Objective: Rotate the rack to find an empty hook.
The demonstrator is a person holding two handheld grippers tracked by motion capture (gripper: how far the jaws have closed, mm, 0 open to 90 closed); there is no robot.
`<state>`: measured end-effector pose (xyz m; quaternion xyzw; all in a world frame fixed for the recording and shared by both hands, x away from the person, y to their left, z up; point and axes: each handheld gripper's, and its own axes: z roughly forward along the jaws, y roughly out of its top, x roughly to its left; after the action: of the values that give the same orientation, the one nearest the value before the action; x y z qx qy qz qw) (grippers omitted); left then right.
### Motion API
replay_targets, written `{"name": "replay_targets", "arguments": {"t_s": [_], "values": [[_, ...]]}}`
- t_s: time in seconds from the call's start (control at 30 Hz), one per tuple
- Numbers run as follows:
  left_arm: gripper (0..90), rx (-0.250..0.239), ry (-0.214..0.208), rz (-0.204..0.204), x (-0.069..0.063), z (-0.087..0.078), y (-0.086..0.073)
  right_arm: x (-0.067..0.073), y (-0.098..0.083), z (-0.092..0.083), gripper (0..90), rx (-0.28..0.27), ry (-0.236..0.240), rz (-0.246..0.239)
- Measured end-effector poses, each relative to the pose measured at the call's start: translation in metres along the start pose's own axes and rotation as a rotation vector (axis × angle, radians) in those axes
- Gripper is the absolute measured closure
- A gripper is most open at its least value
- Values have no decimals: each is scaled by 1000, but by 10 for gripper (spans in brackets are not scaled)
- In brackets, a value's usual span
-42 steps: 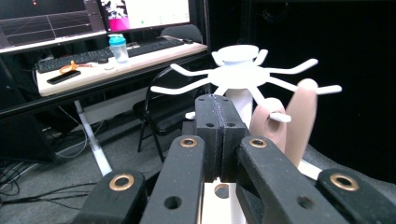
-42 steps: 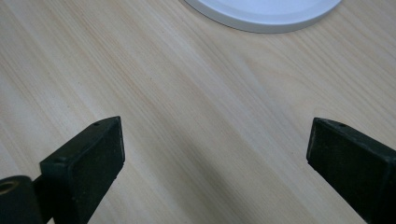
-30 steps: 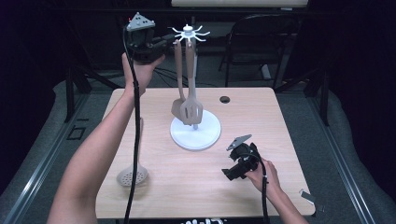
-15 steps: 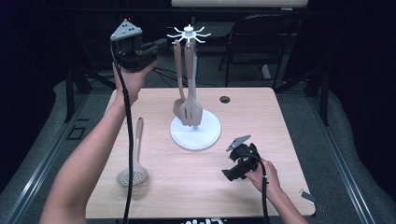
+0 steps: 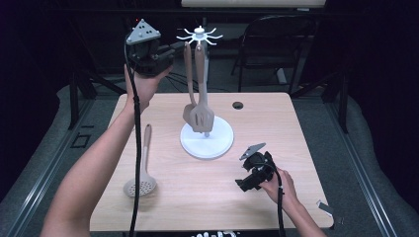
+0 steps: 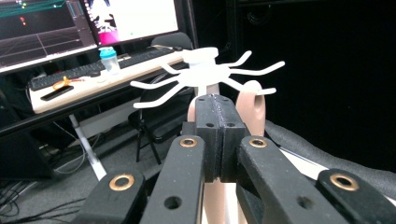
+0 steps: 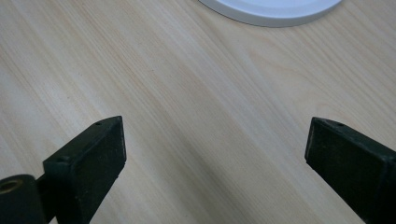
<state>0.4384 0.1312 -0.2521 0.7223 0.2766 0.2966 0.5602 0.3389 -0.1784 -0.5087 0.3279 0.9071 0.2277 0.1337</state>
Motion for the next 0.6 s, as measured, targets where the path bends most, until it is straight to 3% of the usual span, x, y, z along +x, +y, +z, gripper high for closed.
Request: {"name": "replay_targets", "arguments": {"t_s": [0.4, 0.6], "values": [[900, 21, 50, -19, 10, 8, -1, 0, 1, 0, 48, 13, -2, -11], [900, 29, 66, -24, 14, 14, -1, 1, -1, 3, 49, -22, 4, 17]]}}
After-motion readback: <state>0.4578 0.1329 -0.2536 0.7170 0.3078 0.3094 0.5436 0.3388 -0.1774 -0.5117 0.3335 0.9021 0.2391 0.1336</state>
